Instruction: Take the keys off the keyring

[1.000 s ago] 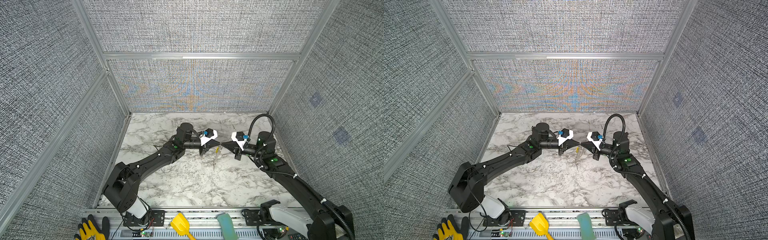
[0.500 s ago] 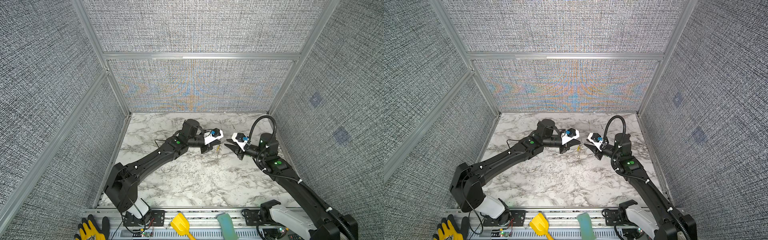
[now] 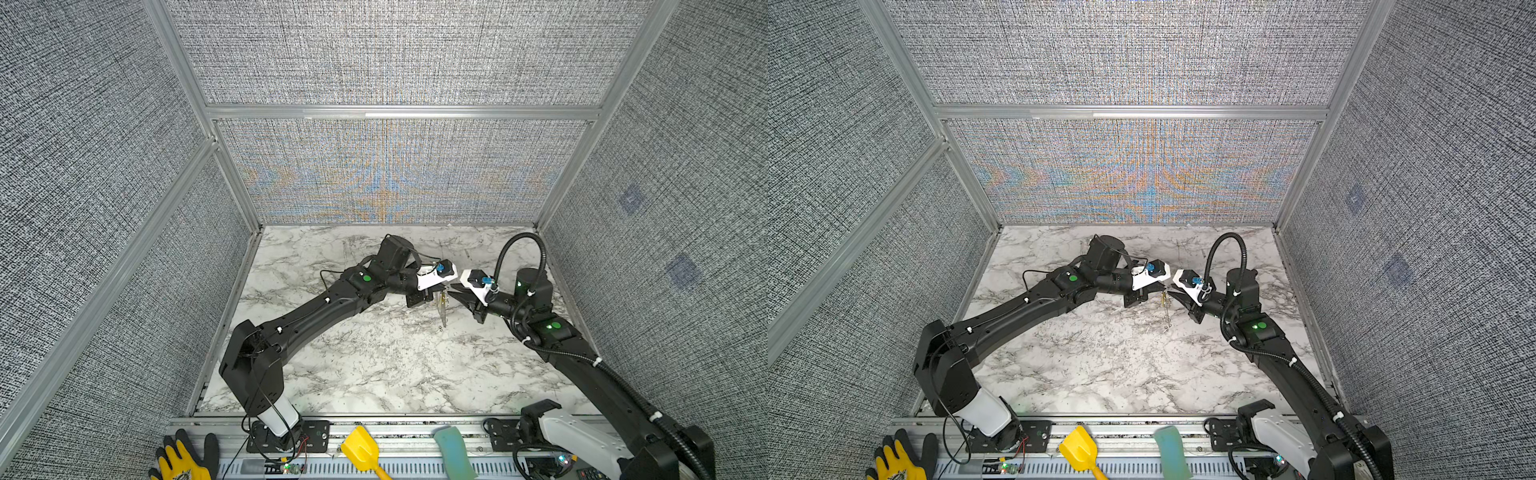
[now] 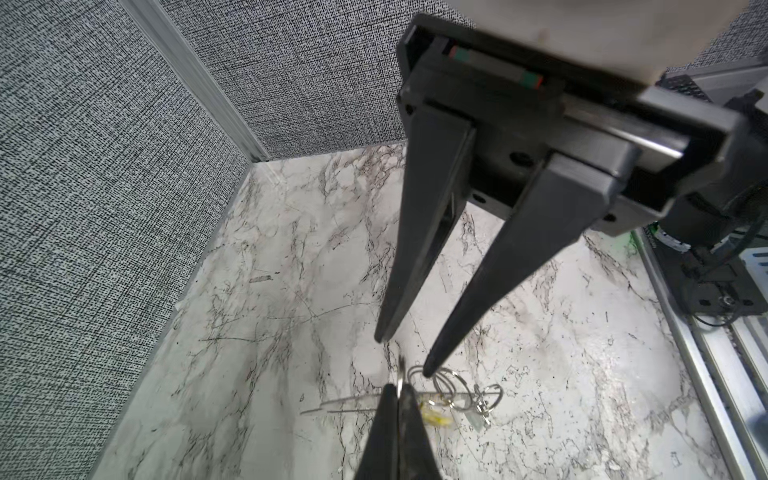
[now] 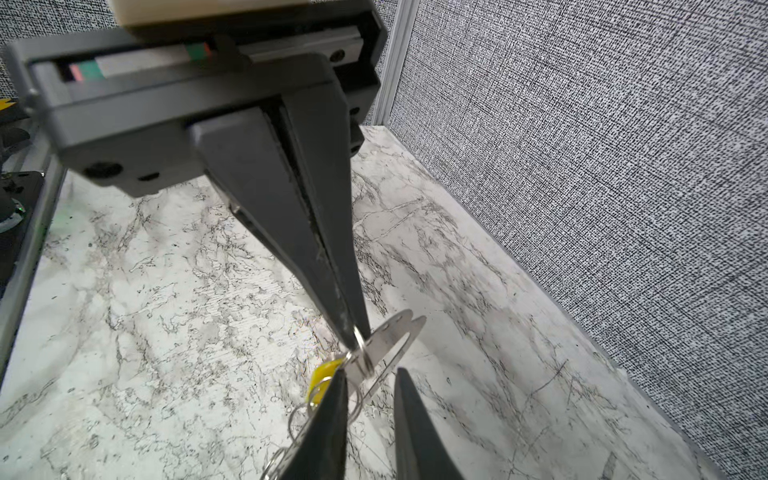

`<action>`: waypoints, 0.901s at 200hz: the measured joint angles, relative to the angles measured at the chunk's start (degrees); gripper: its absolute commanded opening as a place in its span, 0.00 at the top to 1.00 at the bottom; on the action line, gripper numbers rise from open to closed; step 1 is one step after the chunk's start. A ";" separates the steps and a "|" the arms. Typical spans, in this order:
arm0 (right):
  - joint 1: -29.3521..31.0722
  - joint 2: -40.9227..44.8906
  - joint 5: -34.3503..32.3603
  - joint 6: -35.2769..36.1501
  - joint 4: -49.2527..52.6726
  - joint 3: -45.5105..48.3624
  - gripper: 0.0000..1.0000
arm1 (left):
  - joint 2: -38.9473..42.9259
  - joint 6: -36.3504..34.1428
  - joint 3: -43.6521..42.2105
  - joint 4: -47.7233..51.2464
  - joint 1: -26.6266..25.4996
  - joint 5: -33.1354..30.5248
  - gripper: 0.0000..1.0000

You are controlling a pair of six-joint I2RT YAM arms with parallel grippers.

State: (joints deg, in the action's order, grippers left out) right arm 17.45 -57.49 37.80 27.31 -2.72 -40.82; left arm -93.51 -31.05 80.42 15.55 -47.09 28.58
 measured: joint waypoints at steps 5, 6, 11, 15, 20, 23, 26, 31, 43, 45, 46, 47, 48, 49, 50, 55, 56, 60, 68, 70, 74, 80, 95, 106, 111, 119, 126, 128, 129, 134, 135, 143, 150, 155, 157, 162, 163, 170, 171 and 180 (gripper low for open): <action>0.00 -0.07 0.02 -0.15 -0.07 0.07 0.80 | -0.11 -0.02 0.20 0.02 -0.07 -0.13 1.00; 0.00 -0.09 0.02 -0.17 -0.09 0.07 0.80 | -0.11 -0.04 0.22 0.02 -0.07 -0.13 1.00; 0.00 -0.15 0.02 -0.31 -0.11 0.13 0.81 | -0.20 -0.13 0.37 0.17 -0.09 -0.13 1.00; 0.02 -0.22 0.02 -0.44 -0.28 0.24 0.82 | -0.22 -0.24 0.48 0.39 -0.11 -0.17 1.00; 0.04 -0.26 0.02 -0.57 -0.52 0.44 0.82 | -0.22 -0.24 0.55 0.59 -0.13 -0.33 1.00; 0.04 -0.28 0.02 -0.70 -0.55 0.52 0.83 | -0.22 -0.26 0.57 0.83 -0.17 -0.39 1.00; 0.04 -0.28 0.02 -0.83 -0.66 0.66 0.83 | -0.22 -0.31 0.57 0.96 -0.17 -0.44 1.00; 0.04 -0.28 0.04 -1.29 -0.96 0.90 0.83 | -0.22 -0.44 0.61 1.25 -0.17 -0.46 1.00; 0.04 -0.28 0.07 -1.95 -1.77 1.40 0.84 | -0.22 -0.48 0.66 1.77 -0.17 -0.50 1.00; 0.04 -0.28 0.07 -2.01 -1.92 1.49 0.84 | -0.22 -0.50 0.66 1.84 -0.17 -0.48 1.00; 0.04 -0.28 0.07 -2.03 -1.97 1.49 0.84 | -0.22 -0.52 0.68 1.90 -0.17 -0.48 1.00; 0.04 -0.28 0.07 -2.08 -2.01 1.49 0.84 | -0.22 -0.55 0.68 1.95 -0.17 -0.48 1.00; 0.04 -0.28 0.07 -2.12 -2.05 1.53 0.84 | -0.22 -0.61 0.68 2.01 -0.17 -0.48 1.00; 0.04 -0.28 0.07 -2.14 -2.08 1.53 0.84 | -0.22 -0.63 0.68 2.05 -0.17 -0.48 1.00; 0.04 -0.28 0.07 -2.19 -2.14 1.55 0.84 | -0.22 -0.63 0.68 2.10 -0.17 -0.48 1.00; 0.04 -0.28 0.11 -2.54 -2.32 1.60 0.84 | -0.22 -0.66 0.68 2.19 -0.17 -0.48 1.00; 0.04 -0.28 0.11 -2.60 -2.34 1.60 0.84 | -0.22 -0.66 0.68 2.23 -0.17 -0.48 1.00; 0.04 -0.31 0.17 -2.95 -2.56 1.60 0.84 | -0.22 -0.70 0.68 2.27 -0.17 -0.48 1.00; 0.04 -0.31 0.22 -3.17 -3.17 1.68 0.84 | -0.22 -0.87 0.68 2.38 -0.17 -0.48 1.00; 0.04 -0.31 0.24 -3.34 -3.41 1.73 0.84 | -0.22 -0.87 0.68 2.40 -0.17 -0.46 1.00; 0.04 -0.33 0.26 -3.58 -3.67 1.79 0.84 | -0.22 -0.90 0.68 2.40 -0.17 -0.42 1.00; 0.04 -0.35 0.39 -4.07 -4.20 1.86 0.84 | -0.22 -1.05 0.68 2.38 -0.17 -0.28 1.00; 0.04 -0.46 0.92 -4.92 -5.40 2.12 0.84 | -0.22 -1.14 0.68 2.38 -0.22 -0.09 1.00; 0.04 -0.68 1.46 -5.66 -6.08 2.23 0.84 | -0.22 -1.33 0.68 2.40 -0.28 -0.04 1.00; 0.02 -0.79 1.62 -5.79 -6.21 2.23 0.84 | -0.22 -1.33 0.68 2.40 -0.28 -0.07 1.00; -0.07 -0.96 1.79 -6.19 -6.54 2.23 0.84 | -0.22 -1.33 0.68 2.38 -0.28 -0.07 1.00; -0.07 -1.09 2.01 -6.43 -6.67 2.23 0.85 | -0.22 -1.33 0.68 2.40 -0.26 -0.07 1.00; -0.07 -1.11 2.08 -6.49 -6.67 2.23 0.85 | -0.22 -1.33 0.68 2.43 -0.24 -0.07 1.00; -0.07 -1.11 2.08 -6.51 -6.67 2.23 0.85 | -0.22 -1.33 0.68 2.43 -0.22 -0.07 1.00; -0.04 -1.20 2.12 -6.60 -6.69 2.23 0.85 | -0.22 -1.33 0.68 2.47 -0.22 -0.04 1.00; -0.04 -1.20 2.14 -6.60 -6.69 2.23 0.85 | -0.22 -1.33 0.68 2.49 -0.22 -0.04 1.00; -0.04 -1.25 2.29 -6.62 -6.69 2.23 0.86 | -0.22 -1.44 0.68 2.51 -0.17 0.00 1.00; -0.07 -1.27 2.51 -6.75 -6.69 2.23 0.87 | -0.22 -1.51 0.68 2.54 -0.15 0.15 1.00; -0.07 -1.27 2.62 -6.84 -6.69 2.23 0.88 | -0.22 -1.51 0.68 2.54 -0.13 0.28 1.00; -0.07 -1.27 2.69 -6.84 -6.69 2.23 0.89 | -0.22 -1.53 0.68 2.54 -0.11 0.33 1.00; -0.07 -1.27 2.86 -6.84 -6.67 2.23 0.89 | -0.22 -1.55 0.68 2.54 -0.11 0.44 1.00; -0.07 -1.27 2.91 -6.84 -6.67 2.23 0.89 | -0.22 -1.55 0.68 2.54 -0.11 0.46 1.00; -0.07 -1.27 3.13 -6.82 -6.60 2.23 0.90 | -0.22 -1.77 0.68 2.58 -0.07 0.61 1.00; -0.07 -1.27 3.17 -6.82 -6.60 2.21 0.90 | -0.22 -1.77 0.68 2.58 -0.07 0.63 1.00; -0.07 -1.31 3.45 -6.73 -6.40 2.10 0.89 | -0.22 -1.97 0.68 2.69 -0.07 0.92 1.00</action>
State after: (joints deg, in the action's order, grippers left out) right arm 17.39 -58.81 41.25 20.58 -9.13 -38.72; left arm -93.73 -33.01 81.10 18.24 -47.16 29.50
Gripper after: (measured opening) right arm 0.103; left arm 0.050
